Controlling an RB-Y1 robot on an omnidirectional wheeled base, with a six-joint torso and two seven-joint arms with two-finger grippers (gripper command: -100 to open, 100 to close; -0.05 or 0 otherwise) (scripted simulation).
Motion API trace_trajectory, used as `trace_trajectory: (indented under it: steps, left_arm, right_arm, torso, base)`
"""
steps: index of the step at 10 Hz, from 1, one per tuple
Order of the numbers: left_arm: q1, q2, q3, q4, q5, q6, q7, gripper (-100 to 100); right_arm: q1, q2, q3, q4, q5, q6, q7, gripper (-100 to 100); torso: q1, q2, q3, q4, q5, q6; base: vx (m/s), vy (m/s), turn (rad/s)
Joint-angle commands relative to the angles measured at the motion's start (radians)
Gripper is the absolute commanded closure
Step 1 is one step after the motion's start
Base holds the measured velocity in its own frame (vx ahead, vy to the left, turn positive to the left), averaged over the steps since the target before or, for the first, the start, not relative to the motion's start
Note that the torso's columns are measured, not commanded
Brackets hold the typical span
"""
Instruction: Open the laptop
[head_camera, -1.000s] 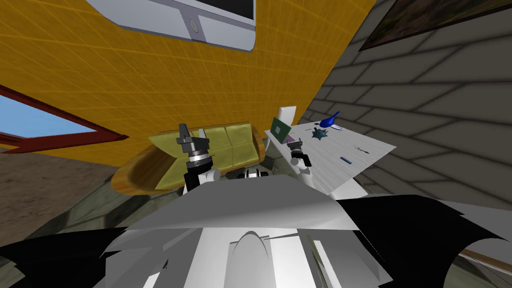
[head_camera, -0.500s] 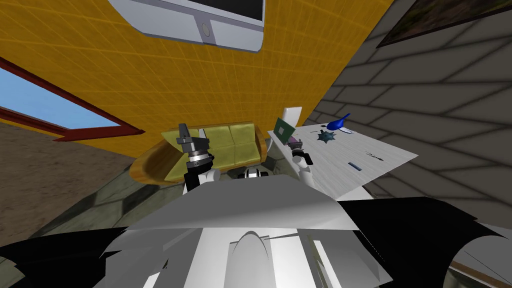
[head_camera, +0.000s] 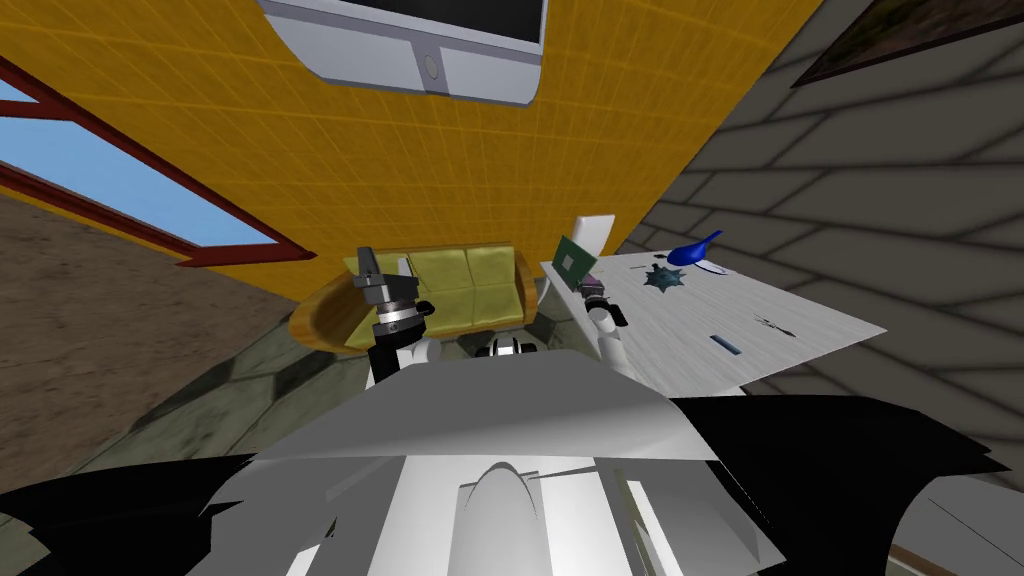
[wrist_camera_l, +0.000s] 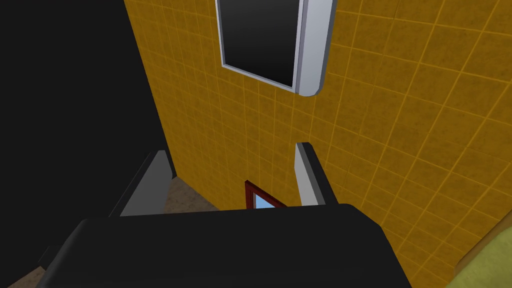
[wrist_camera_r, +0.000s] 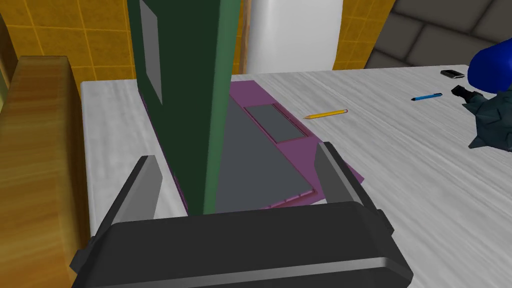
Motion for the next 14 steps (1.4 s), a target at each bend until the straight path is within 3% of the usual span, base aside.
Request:
trace_trajectory:
  steps: [1,10,12,14]
  left_arm:
    - [0.0,0.0,0.0,0.0,0.0,0.0,0.0,0]
    - [0.0,0.0,0.0,0.0,0.0,0.0,0.0,0]
    - [0.0,0.0,0.0,0.0,0.0,0.0,0.0,0]
    - [0.0,0.0,0.0,0.0,0.0,0.0,0.0,0]
  right_arm:
    - [-0.038,-0.007,-0.022,0.049,-0.077,0.037,-0.032,-100]
    - [-0.138,-0.007,-0.084,0.151,-0.294,0.136,-0.09,-100]
    - [-0.184,0.001,-0.112,0.192,-0.362,0.181,-0.11,-100]
    - [-0.184,0.001,-0.112,0.192,-0.382,0.181,-0.11,-100]
  torso:
    - [0.0,0.0,0.0,0.0,0.0,0.001]
    - [0.0,0.0,0.0,0.0,0.0,0.0]
    - [0.0,0.0,0.0,0.0,0.0,0.0]
    - [0.0,0.0,0.0,0.0,0.0,0.001]
  base:
    - [-0.041,-0.021,0.125]
    - [-0.054,-0.03,0.097]
    - [-0.084,-0.047,0.128]
    - [-0.057,-0.028,0.022]
